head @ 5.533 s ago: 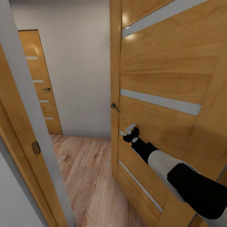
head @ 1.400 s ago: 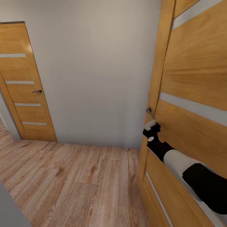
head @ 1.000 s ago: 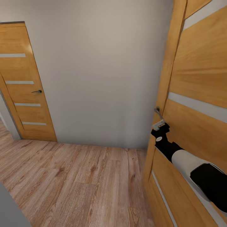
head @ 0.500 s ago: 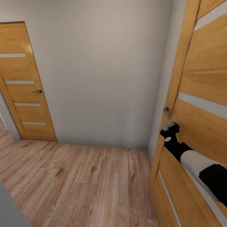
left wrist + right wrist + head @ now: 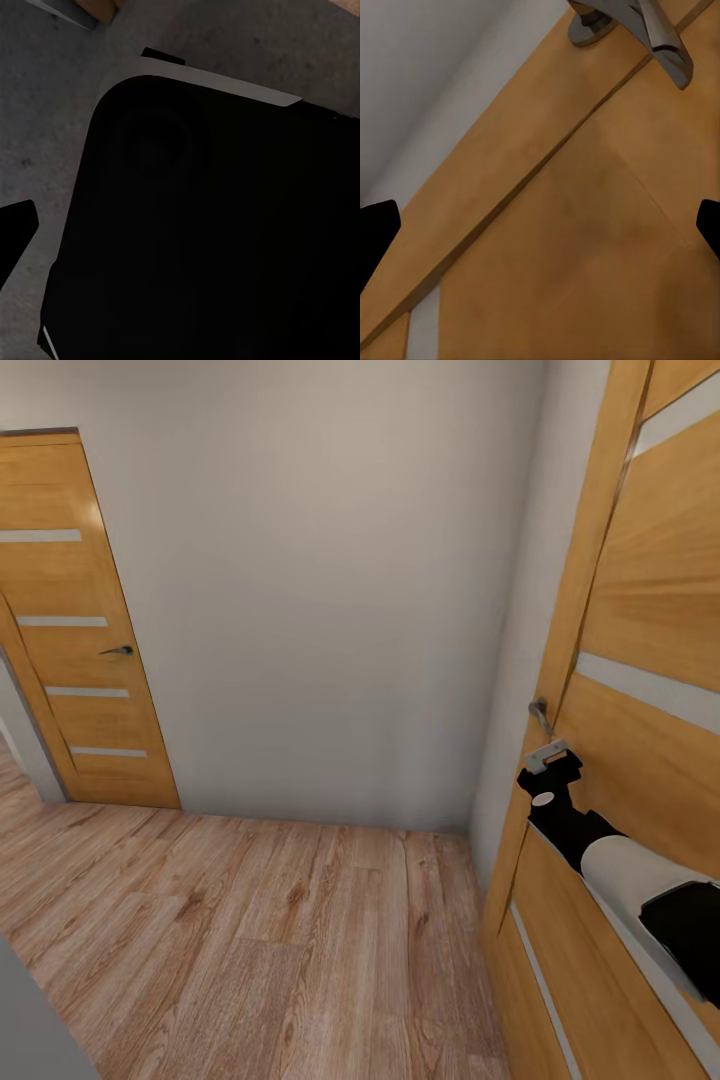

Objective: Move the two storage containers from the living room to the garage. In the garage, place one container on the floor and stack the other container on top of it (either order is fine).

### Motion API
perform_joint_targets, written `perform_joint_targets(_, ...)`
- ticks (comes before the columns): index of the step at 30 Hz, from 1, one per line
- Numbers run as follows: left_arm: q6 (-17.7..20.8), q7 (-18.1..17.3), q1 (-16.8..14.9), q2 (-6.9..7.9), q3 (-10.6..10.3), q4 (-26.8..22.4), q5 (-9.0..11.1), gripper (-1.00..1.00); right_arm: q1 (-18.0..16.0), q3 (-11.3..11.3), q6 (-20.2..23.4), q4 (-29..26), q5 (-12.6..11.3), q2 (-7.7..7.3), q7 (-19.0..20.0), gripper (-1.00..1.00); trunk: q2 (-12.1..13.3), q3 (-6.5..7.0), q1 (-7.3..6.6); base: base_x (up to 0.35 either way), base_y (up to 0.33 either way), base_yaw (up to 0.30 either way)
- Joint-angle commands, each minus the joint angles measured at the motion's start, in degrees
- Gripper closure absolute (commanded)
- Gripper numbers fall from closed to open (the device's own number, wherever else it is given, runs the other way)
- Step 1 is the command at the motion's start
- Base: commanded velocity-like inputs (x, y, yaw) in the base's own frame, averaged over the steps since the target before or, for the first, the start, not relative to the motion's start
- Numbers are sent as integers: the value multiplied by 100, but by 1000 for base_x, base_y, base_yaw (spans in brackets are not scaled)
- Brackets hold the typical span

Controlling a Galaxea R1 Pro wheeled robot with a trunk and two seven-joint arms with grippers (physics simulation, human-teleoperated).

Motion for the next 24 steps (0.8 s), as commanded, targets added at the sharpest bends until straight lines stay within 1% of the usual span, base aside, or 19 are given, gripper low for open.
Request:
perform_joint_targets(1,-10,-3,2,-1,8,-7,24,-100,-3,-105,34,40,-2,-141,-44,-100,-3,-5,0,0,0,0)
perform_joint_targets(12,-10,-7,2,-1,8,-7,22,-100,-2,-111,26,40,1,-140,-44,-100,-3,-5,0,0,0,0)
perform_joint_targets(18,-10,-3,2,-1,8,-7,23,-100,0,-102,85,29,6,-32,-44,-100,-3,-5,0,0,0,0)
perform_joint_targets(20,-10,-1,2,-1,8,-7,24,-100,-1,-100,105,24,0,79,-44,-100,-3,-5,0,0,0,0)
perform_joint_targets(21,-10,-2,2,-1,8,-7,23,-100,0,-99,114,25,-1,243,-46,-100,-3,-5,0,0,0,0)
perform_joint_targets(23,-10,-2,2,-1,8,-7,23,-100,-2,-100,120,28,-6,443,-47,-100,-3,-5,0,0,0,0)
perform_joint_targets(24,-10,-3,2,-1,8,-7,22,-100,-4,-104,125,36,-11,652,-46,-100,-3,-5,0,0,0,0)
